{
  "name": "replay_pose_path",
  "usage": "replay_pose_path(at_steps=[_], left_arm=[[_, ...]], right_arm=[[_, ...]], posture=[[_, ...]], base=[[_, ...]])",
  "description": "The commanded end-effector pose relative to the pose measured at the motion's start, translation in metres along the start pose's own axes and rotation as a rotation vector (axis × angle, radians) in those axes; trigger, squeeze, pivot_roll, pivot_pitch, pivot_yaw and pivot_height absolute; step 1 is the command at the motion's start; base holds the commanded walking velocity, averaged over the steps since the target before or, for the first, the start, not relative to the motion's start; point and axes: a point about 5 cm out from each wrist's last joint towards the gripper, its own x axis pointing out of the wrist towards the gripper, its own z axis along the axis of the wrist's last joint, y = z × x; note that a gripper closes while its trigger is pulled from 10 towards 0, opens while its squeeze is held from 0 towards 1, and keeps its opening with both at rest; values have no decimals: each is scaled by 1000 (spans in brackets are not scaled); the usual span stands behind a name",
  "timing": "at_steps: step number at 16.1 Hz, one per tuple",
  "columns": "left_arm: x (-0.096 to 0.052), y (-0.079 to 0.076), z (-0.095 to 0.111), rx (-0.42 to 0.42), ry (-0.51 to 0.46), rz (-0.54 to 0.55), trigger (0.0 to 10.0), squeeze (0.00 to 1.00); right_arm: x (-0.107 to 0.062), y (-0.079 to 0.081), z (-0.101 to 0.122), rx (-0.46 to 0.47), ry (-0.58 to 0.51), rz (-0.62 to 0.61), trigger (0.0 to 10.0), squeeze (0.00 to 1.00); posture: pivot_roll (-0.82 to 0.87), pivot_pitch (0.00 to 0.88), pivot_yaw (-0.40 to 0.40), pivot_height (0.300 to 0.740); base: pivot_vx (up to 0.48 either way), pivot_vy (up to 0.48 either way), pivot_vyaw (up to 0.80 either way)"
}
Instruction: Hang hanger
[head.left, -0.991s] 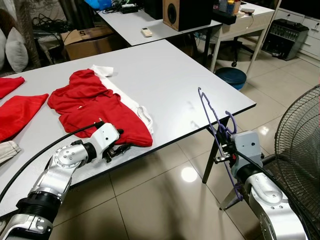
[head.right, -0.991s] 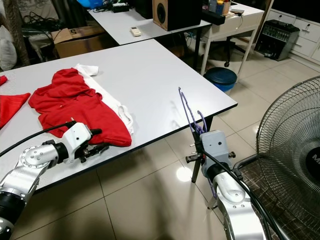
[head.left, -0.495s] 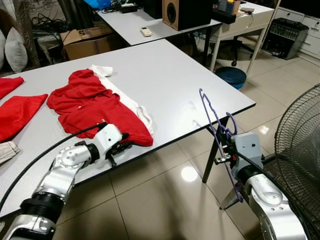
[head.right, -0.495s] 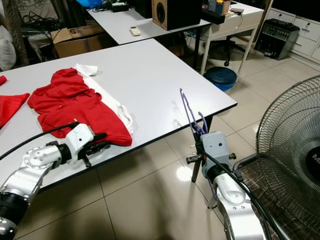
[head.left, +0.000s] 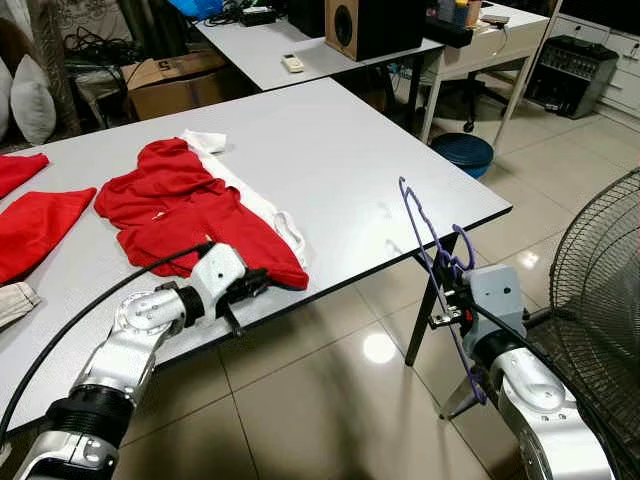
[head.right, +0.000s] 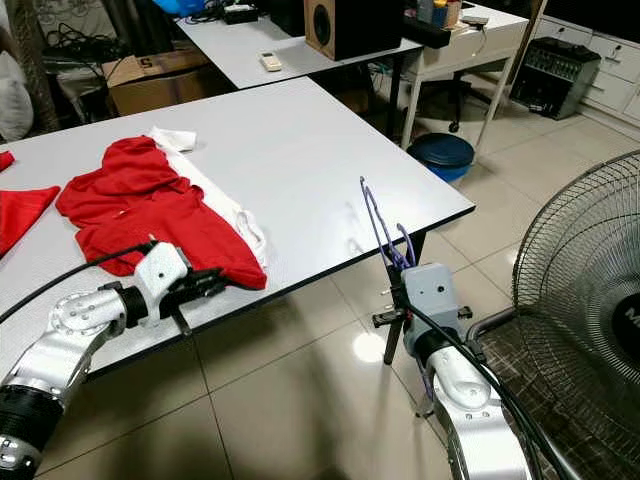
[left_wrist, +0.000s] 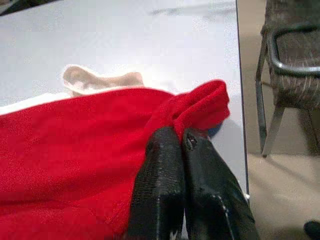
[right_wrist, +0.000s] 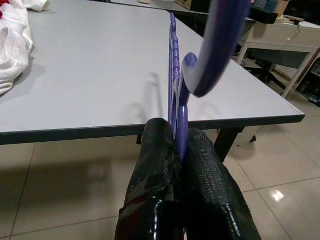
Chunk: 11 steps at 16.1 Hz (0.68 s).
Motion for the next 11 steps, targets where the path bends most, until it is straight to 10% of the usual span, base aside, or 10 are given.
replay_pose_path(at_steps=[1, 7, 11], left_arm=[[0, 5, 7, -13, -34, 13, 0, 0], [-2, 37, 92, -197, -448, 58, 0, 0], [-1, 35, 110, -114, -418, -35, 0, 0]], right_arm=[[1, 2, 2, -10, -14, -3, 10000, 0], [3, 3, 3, -8, -22, -9, 10000, 0], [4, 1, 4, -13, -28, -20, 10000, 0]], posture=[[-211, 0, 87, 740], [-213, 0, 97, 740], [-227, 0, 112, 740]], base=[[0, 0, 0], [0, 0, 0], [0, 0, 0]])
